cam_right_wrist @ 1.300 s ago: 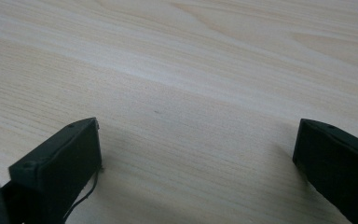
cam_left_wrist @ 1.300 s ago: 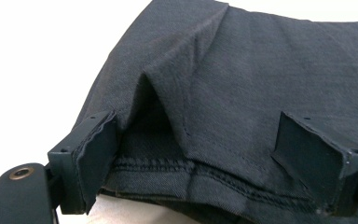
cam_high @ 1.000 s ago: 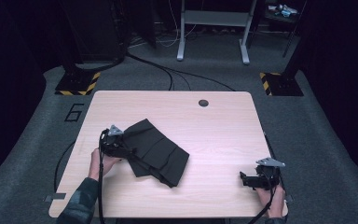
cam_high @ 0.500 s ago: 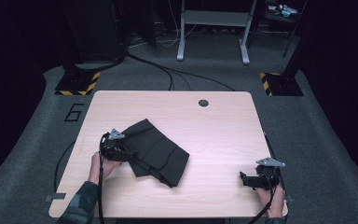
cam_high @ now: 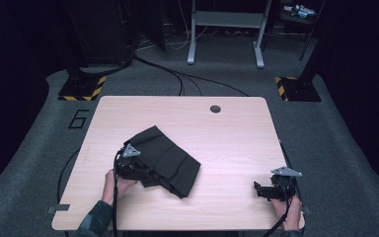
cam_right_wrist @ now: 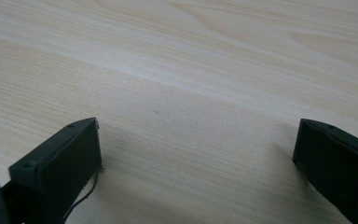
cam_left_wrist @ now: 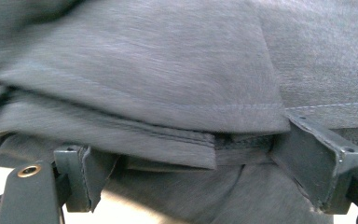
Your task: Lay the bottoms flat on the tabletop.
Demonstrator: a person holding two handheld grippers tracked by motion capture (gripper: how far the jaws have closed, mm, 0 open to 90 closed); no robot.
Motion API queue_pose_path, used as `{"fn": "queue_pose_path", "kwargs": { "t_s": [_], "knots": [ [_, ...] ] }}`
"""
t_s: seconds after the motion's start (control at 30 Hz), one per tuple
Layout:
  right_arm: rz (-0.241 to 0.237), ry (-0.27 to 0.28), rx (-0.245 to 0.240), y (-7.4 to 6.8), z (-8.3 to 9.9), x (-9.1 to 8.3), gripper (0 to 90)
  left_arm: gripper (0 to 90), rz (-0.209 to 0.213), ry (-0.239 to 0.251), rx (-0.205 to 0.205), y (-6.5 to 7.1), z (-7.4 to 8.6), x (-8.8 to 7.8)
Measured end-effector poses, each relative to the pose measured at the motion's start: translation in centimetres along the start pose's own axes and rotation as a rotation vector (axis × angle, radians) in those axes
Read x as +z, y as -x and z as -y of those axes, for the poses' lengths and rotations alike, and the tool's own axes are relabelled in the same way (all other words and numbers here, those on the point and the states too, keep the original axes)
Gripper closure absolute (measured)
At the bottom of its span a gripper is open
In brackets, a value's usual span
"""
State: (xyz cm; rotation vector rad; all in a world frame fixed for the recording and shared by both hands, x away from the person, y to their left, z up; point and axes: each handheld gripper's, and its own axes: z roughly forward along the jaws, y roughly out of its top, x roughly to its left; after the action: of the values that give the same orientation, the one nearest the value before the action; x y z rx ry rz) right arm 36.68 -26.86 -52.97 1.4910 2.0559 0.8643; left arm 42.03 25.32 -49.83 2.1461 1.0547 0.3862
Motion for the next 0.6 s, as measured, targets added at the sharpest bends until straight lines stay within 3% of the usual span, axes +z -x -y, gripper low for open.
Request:
{"fn": "queue_pose_path", "kwargs": {
  "t_s": [0.23, 0.37, 0.47, 0.53, 0.57, 0.6],
  "knots": [
    [0.0, 0.0, 0.0, 0.0, 0.0, 0.0, 0.4, 16.9, 0.017, 0.021, -0.056, 1.9, 0.4, 1.6],
    [0.0, 0.0, 0.0, 0.0, 0.0, 0.0, 0.4, 16.5, 0.0, 0.004, -0.006, 3.8, 0.1, 2.3],
    [0.0, 0.001, -0.003, 0.0, 0.0, 0.0, 0.4, 14.8, -0.004, -0.004, 0.01, 5.1, -0.4, 3.0],
    [0.0, 0.002, -0.005, 0.0, 0.0, 0.0, 0.5, 14.4, 0.013, -0.001, 0.031, 6.4, -0.9, 3.7],
    [0.0, 0.002, -0.005, 0.0, 0.0, 0.0, 0.5, 14.4, 0.013, -0.001, 0.031, 6.4, -0.9, 3.7],
    [0.0, 0.0, -0.001, 0.0, 0.0, 0.0, 0.6, 14.5, 0.043, -0.007, 0.051, 6.8, -1.2, 3.8]
  ]
}}
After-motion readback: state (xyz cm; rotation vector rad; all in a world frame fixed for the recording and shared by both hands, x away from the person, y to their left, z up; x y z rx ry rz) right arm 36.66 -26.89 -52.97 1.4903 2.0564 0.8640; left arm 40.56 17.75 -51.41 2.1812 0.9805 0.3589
